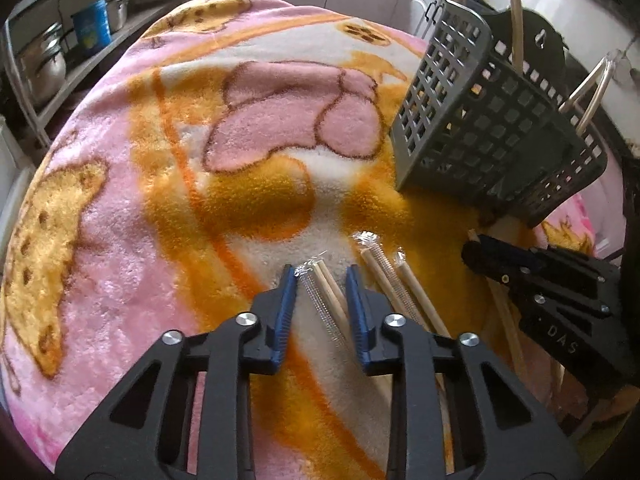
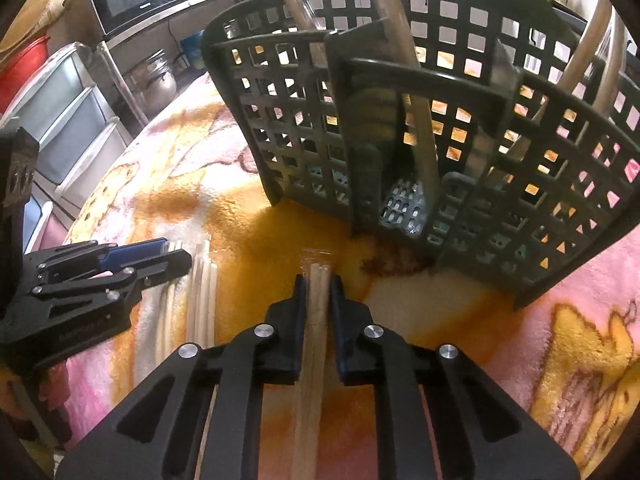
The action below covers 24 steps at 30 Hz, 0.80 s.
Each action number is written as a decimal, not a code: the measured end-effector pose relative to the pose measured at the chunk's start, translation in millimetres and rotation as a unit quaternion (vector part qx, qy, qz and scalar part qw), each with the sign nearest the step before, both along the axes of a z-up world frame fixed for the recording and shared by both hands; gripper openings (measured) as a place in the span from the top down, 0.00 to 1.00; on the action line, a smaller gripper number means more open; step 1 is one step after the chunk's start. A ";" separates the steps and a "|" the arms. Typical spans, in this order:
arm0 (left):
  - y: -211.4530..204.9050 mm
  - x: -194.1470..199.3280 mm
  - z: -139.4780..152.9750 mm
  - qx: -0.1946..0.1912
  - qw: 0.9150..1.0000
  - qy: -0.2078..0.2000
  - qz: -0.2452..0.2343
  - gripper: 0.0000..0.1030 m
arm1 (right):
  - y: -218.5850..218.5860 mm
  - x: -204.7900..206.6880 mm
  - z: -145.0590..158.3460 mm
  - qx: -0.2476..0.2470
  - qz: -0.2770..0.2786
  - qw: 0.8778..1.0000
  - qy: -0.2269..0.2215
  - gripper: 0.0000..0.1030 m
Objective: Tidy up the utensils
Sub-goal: 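Close the left tool on a wrapped chopstick while the right tool grasps another, then lift the chopsticks with both tools and carry them above the caddy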
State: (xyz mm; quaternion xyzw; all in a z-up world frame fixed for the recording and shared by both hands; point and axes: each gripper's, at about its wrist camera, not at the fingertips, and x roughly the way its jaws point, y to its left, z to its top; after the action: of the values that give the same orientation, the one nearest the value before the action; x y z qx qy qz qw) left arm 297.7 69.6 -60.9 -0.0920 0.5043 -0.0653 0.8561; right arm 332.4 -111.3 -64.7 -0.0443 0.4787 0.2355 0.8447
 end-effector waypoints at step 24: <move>32.8 -36.6 70.7 -0.071 0.991 -0.109 0.012 0.99 | -27.9 -48.6 77.6 0.087 0.041 0.992 -0.085 0.90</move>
State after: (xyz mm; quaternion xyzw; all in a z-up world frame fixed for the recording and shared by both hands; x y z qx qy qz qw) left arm 261.2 102.4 9.9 -0.1511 0.4011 -0.1009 0.8978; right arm 283.7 -139.2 12.9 -0.0097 0.3806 0.3062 0.8725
